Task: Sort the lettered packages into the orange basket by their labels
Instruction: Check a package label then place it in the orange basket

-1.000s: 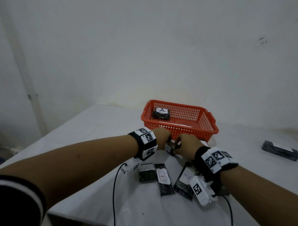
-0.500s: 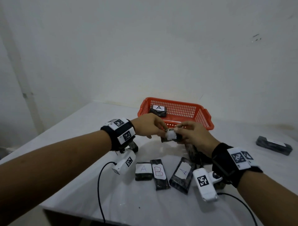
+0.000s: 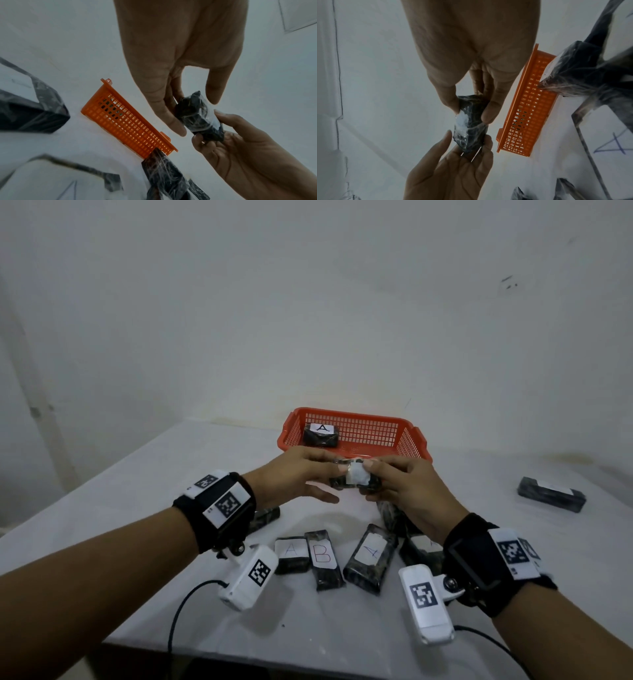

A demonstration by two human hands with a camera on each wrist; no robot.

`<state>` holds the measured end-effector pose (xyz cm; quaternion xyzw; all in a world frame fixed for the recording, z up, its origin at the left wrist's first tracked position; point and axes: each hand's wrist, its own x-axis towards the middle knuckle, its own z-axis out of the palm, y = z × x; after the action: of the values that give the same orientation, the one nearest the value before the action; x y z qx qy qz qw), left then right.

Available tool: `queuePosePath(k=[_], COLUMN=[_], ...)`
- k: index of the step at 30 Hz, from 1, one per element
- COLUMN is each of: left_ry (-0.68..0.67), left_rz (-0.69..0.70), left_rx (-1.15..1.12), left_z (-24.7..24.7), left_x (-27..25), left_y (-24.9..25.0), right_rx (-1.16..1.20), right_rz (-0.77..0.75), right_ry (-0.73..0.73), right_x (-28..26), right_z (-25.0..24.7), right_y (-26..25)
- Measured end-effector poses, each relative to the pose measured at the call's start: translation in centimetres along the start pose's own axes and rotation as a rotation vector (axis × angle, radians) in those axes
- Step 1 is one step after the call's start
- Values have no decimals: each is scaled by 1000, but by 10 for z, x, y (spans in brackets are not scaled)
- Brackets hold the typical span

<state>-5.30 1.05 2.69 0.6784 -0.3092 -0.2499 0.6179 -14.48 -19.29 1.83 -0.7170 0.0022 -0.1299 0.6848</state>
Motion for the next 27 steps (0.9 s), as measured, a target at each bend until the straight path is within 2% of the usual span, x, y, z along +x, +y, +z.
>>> queuePosePath(k=[3,7,12,19,24,27], left_ry=[66,144,118,170,118,122], left_rz=[40,82,66,90,82,105], left_rx=[-16,-15,-84,-66,-112,-60], left_z=[7,12,13,17,19,20], left_x=[-4,-7,-11,-12,-13,-14], left_y=[-5,-6,-7,-11,-12,-14], right_rx=[23,118,102,105,109,100], right_rz=[-18,-2,-43,6,18,41], right_ry=[15,-46,-18,-90,-32,-61], right_x=[-4,-9,-7,-11,-11,-12], right_z=[0,-1,-4,-4,-7,-8], right_y=[3,5,11,8,8,5])
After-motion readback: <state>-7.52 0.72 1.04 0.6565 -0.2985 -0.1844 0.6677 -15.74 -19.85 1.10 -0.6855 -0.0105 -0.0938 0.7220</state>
